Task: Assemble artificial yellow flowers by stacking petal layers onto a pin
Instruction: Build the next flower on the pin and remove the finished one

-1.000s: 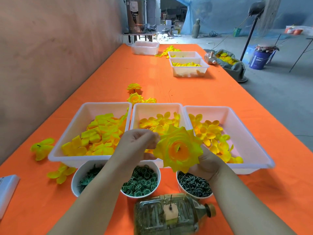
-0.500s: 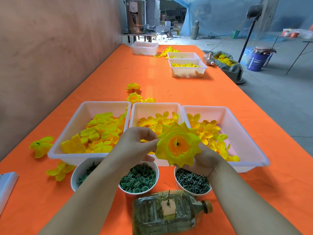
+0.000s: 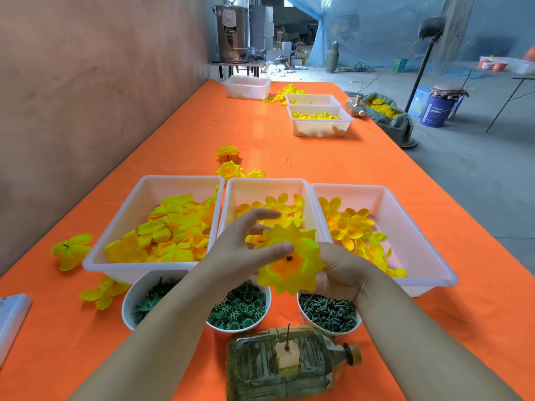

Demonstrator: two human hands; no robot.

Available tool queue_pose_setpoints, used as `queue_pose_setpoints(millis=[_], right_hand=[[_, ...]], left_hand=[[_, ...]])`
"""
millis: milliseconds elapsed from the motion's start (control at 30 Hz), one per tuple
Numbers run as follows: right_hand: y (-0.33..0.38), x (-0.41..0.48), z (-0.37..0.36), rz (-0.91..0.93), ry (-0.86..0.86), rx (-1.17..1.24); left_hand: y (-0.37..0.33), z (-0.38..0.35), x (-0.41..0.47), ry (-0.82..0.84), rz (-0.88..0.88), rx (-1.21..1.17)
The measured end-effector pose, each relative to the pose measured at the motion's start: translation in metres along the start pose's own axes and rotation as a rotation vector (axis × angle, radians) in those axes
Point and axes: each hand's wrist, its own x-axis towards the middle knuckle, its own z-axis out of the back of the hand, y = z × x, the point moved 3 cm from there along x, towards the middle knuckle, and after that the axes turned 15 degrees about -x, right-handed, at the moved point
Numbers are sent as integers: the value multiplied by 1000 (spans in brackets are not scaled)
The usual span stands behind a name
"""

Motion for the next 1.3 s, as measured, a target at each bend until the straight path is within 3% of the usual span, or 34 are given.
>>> queue_pose_setpoints(millis=[67, 233, 300, 400, 533, 600, 767, 1033, 1200, 1300], right_hand=[[3, 0, -1, -19, -69, 42], [11, 2, 0, 13, -355, 194], [17, -2, -2, 42, -387, 77], [28, -11, -6, 173, -469, -305], [41, -12, -9, 378, -666, -609], [43, -12, -11, 403, -682, -659], [42, -11, -19, 416, -719, -721], [50, -12, -22, 436, -773, -956], [53, -14, -25, 450, -755, -1035], [51, -14, -28, 450, -754, -1106]], left_hand=[[1, 0, 5, -30, -14, 29], [4, 8, 15, -317, -176, 169], [6, 10, 14, -377, -205, 94], [9, 12, 16, -408, -203, 83], [13, 9, 16, -344, 19, -159], [14, 10, 15, -309, 63, -156], [14, 16, 17, -355, -128, 87], [9, 13, 20, -348, -177, 479], [4, 9, 15, -361, -355, 579], [6, 10, 14, -373, -359, 614]])
